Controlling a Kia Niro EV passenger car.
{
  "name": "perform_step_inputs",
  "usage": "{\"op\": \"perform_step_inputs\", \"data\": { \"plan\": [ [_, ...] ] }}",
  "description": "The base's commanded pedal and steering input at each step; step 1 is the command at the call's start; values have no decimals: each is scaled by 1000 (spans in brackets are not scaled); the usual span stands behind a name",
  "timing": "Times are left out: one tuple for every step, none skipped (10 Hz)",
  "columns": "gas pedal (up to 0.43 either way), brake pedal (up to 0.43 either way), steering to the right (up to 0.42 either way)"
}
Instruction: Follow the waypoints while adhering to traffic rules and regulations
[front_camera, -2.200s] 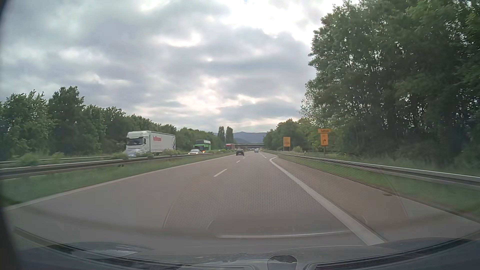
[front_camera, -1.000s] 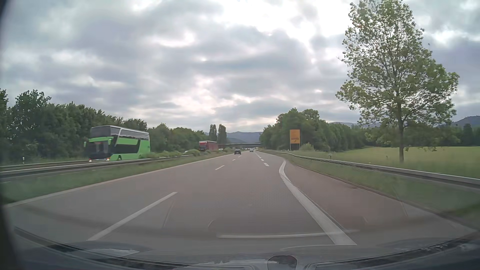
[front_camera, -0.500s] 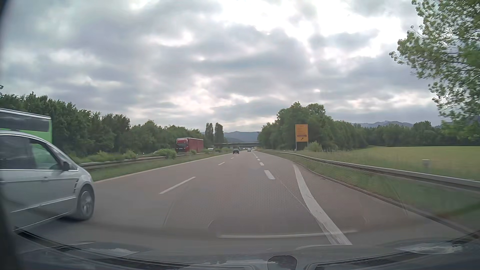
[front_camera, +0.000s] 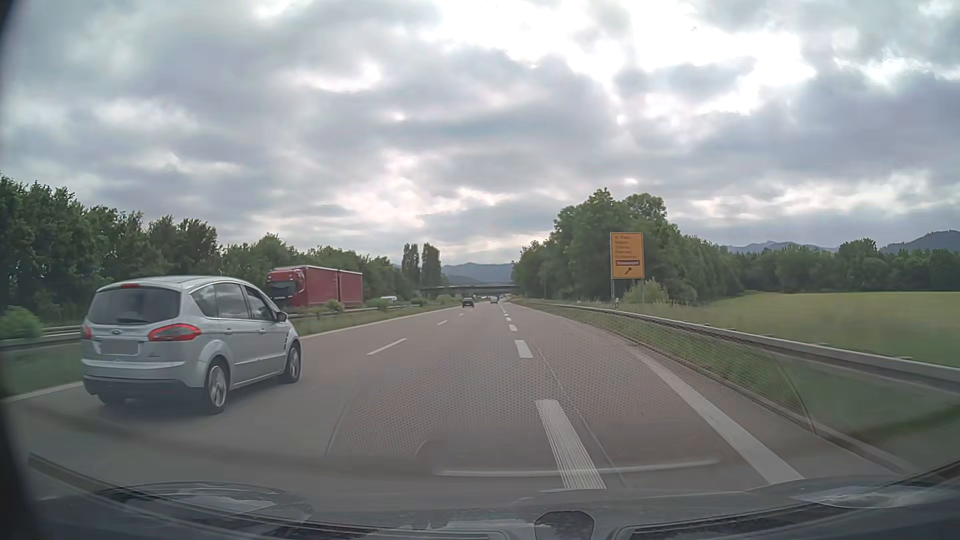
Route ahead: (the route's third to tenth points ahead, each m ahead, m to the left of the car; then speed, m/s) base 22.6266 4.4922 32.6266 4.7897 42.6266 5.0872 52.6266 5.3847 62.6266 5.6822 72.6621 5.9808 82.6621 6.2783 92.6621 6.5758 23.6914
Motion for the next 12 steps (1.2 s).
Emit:
{"op": "perform_step_inputs", "data": {
  "plan": [
    [0,0,0],
    [0,0,0],
    [0,0,0],
    [0,0,0],
    [0,0,0],
    [0,0,0],
    [0,0,0],
    [0,0,0],
    [0,0,0],
    [0,0,0],
    [0,0,0],
    [0,18,-1]
  ]
}}
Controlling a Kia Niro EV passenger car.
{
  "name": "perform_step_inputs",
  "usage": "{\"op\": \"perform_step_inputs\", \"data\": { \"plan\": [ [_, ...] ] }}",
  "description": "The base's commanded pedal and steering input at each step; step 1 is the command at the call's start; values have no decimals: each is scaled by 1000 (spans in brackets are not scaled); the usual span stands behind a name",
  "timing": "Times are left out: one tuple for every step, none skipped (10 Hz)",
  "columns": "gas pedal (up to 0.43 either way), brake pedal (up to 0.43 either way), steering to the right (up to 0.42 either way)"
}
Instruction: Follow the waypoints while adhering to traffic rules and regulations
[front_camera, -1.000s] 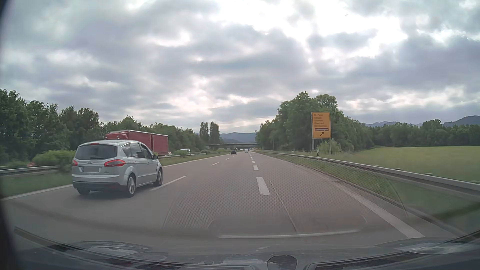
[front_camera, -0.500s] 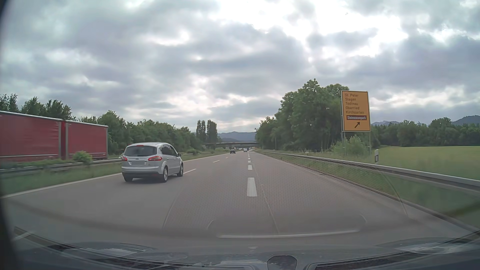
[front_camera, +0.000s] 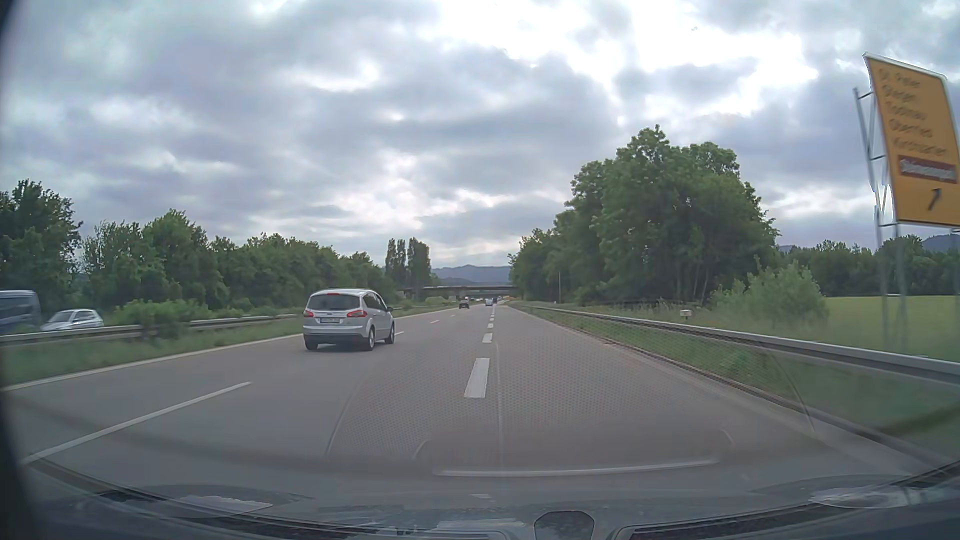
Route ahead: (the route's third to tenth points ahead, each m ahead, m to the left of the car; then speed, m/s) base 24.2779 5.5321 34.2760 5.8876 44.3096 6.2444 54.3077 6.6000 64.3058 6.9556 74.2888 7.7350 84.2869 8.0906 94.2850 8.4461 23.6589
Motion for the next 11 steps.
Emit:
{"op": "perform_step_inputs", "data": {
  "plan": [
    [0,49,-1],
    [0,67,-1],
    [0,73,-1],
    [0,79,-2],
    [0,91,-4],
    [0,104,-5],
    [0,110,-5],
    [0,116,-5],
    [0,122,-5],
    [0,128,-5],
    [0,134,-5]
  ]
}}
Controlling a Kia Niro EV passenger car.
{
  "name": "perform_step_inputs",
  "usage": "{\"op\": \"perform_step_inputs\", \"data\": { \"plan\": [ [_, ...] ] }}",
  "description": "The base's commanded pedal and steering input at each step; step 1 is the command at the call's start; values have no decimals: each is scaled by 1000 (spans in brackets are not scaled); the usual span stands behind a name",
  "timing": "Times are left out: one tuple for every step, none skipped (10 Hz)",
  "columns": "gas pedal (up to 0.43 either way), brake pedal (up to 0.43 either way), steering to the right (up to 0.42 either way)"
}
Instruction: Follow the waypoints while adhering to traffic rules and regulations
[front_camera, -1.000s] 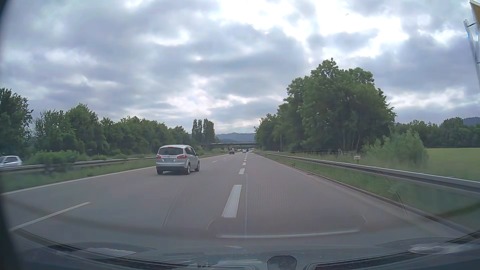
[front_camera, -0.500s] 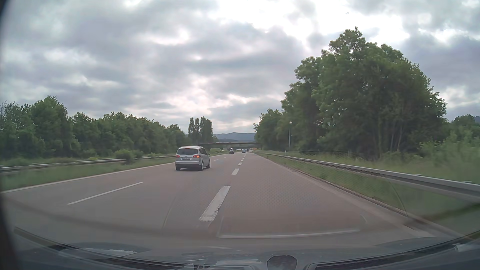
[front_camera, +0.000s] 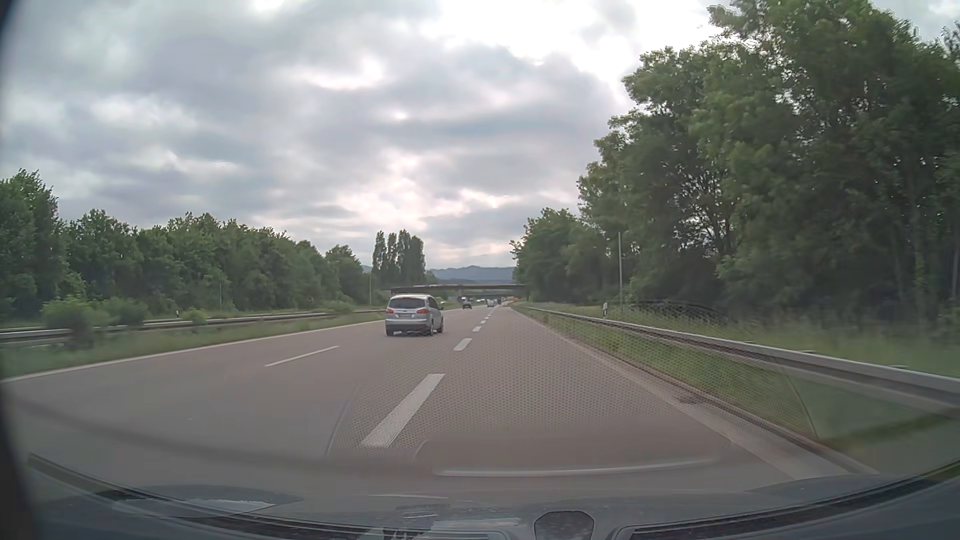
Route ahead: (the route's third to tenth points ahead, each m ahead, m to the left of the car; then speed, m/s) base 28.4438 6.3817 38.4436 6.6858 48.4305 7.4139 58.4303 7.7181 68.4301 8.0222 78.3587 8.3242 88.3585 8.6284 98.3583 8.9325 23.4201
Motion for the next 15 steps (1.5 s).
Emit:
{"op": "perform_step_inputs", "data": {
  "plan": [
    [0,134,-5],
    [0,140,-5],
    [0,146,-5],
    [0,152,-5],
    [0,159,-5],
    [0,159,-5],
    [0,152,-5],
    [0,146,-5],
    [0,134,-5],
    [0,122,-5],
    [0,122,-5],
    [0,122,-5],
    [0,122,-5],
    [0,116,-5],
    [0,110,-5]
  ]
}}
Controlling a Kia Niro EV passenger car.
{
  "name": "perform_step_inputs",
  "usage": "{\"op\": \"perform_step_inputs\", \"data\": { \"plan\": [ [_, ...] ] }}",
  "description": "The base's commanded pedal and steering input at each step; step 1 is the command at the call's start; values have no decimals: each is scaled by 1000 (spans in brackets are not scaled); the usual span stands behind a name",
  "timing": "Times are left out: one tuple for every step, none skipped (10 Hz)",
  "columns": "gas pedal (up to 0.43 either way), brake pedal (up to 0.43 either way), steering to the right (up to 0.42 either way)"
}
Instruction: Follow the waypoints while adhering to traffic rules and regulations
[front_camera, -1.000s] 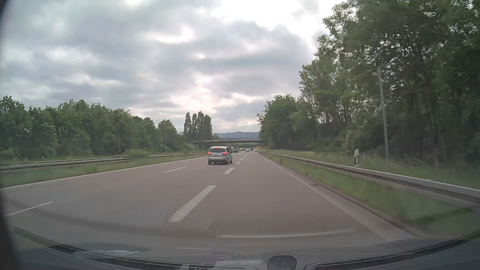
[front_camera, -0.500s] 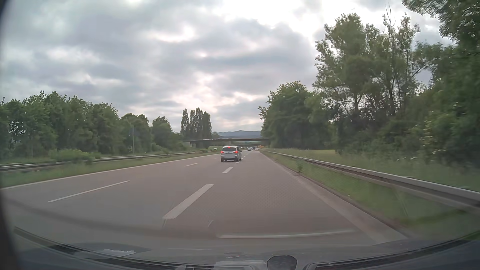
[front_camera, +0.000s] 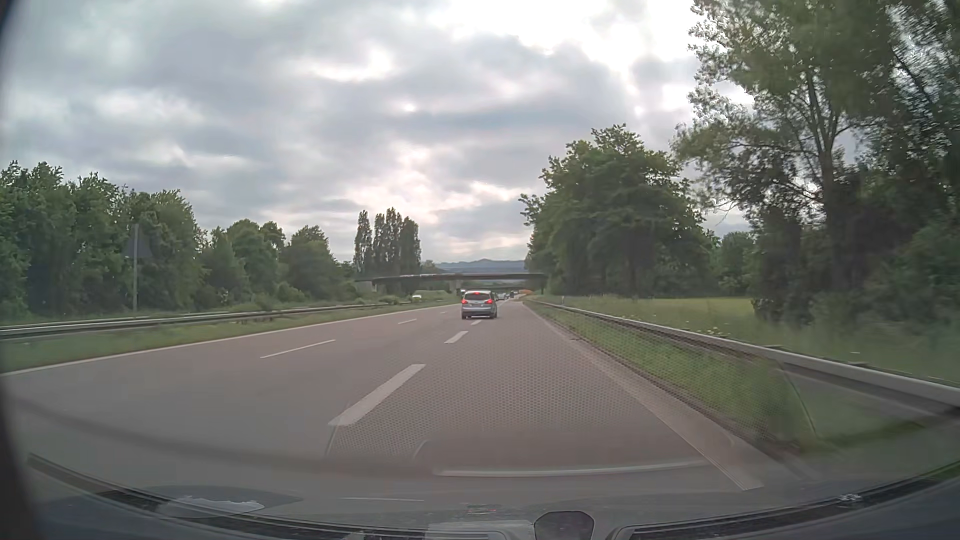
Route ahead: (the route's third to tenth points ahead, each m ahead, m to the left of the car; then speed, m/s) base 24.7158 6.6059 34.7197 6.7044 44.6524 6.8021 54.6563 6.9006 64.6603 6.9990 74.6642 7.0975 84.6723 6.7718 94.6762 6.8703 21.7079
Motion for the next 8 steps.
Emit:
{"op": "perform_step_inputs", "data": {
  "plan": [
    [0,104,-5],
    [0,104,-5],
    [0,91,-5],
    [0,85,-5],
    [0,73,-5],
    [0,61,-5],
    [0,55,-5],
    [0,55,-5]
  ]
}}
